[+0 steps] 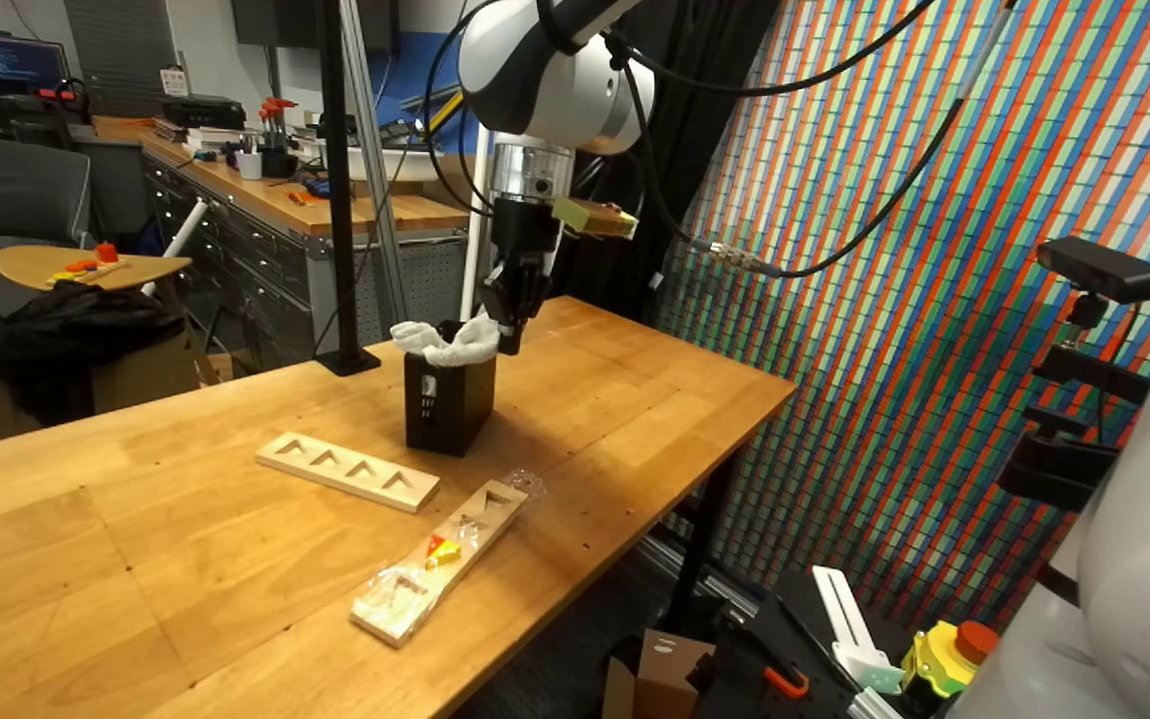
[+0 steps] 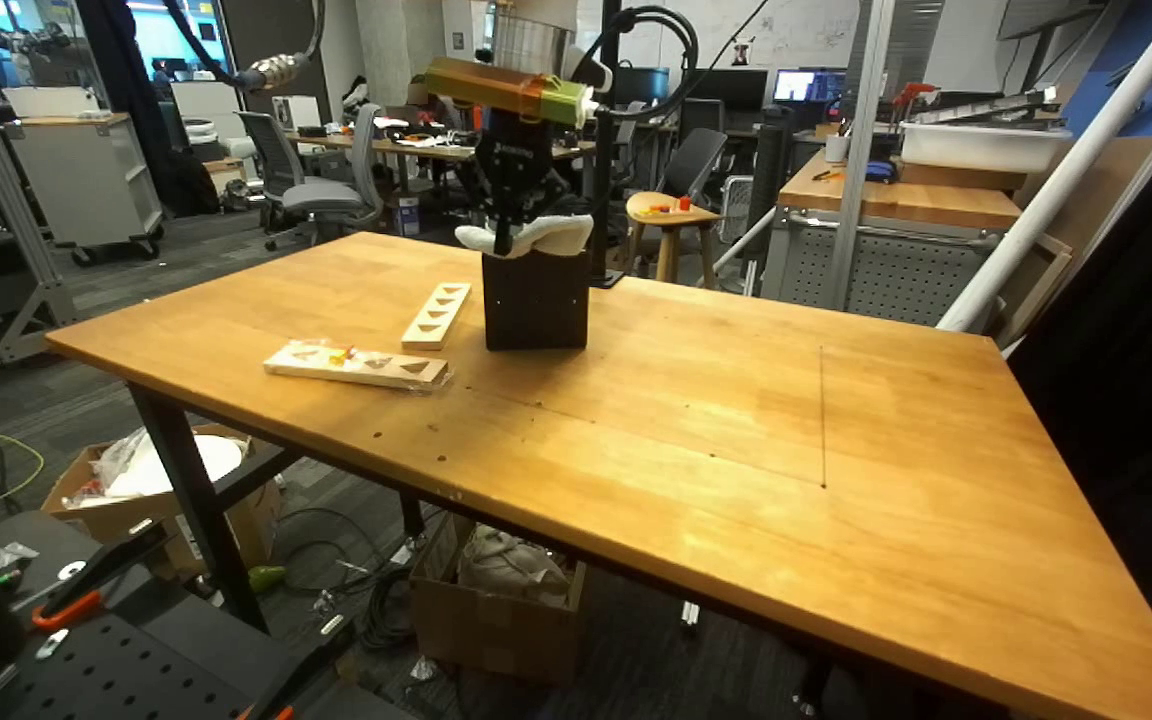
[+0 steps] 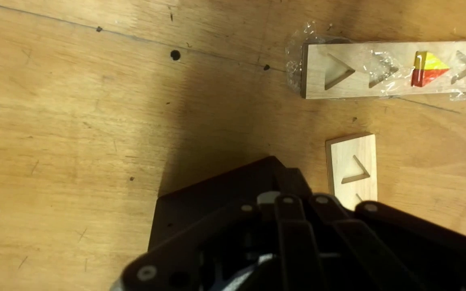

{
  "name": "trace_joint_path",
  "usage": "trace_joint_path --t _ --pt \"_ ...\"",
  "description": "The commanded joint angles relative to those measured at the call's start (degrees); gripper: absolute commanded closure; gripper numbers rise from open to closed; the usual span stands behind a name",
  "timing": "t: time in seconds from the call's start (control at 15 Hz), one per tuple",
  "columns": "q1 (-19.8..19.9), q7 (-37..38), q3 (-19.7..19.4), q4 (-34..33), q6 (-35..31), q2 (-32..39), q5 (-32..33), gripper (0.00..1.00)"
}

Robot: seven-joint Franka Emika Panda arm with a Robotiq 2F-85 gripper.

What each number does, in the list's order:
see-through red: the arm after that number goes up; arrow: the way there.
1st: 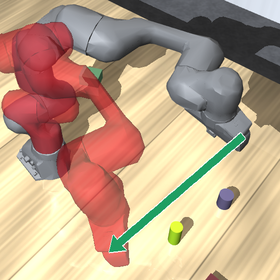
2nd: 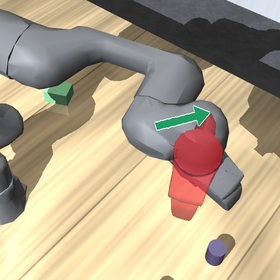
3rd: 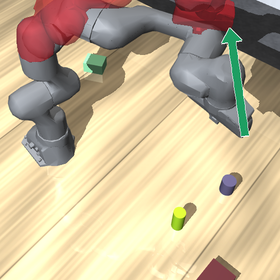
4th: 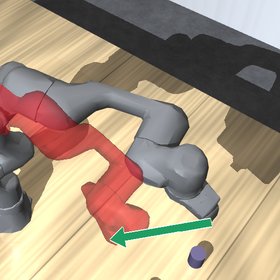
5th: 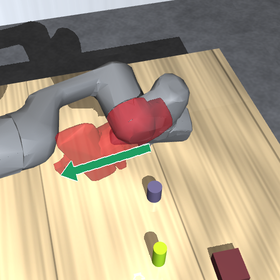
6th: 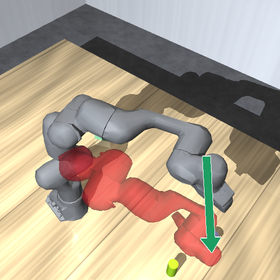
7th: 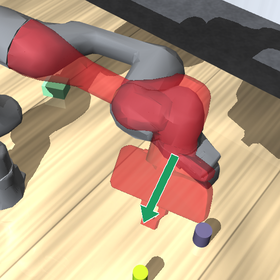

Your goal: Put the towel in the box

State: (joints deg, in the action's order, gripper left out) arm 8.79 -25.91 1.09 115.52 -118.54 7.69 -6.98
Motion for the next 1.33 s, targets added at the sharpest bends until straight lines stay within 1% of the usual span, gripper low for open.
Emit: trace_joint_path --t 0.0,0.53,0.93,1.27 --pt "-1.3 -1.1 -1.1 -4.3 0.3 2.3 0.8 1.00" --pt "-1.3 -3.3 -0.3 -11.4 0.9 7.5 0.0 1.00" --pt "-1.8 -5.2 0.6 -18.2 3.2 11.8 0.9 1.00" --pt "-2.0 -6.9 1.0 -22.3 5.3 14.6 1.0 1.00"
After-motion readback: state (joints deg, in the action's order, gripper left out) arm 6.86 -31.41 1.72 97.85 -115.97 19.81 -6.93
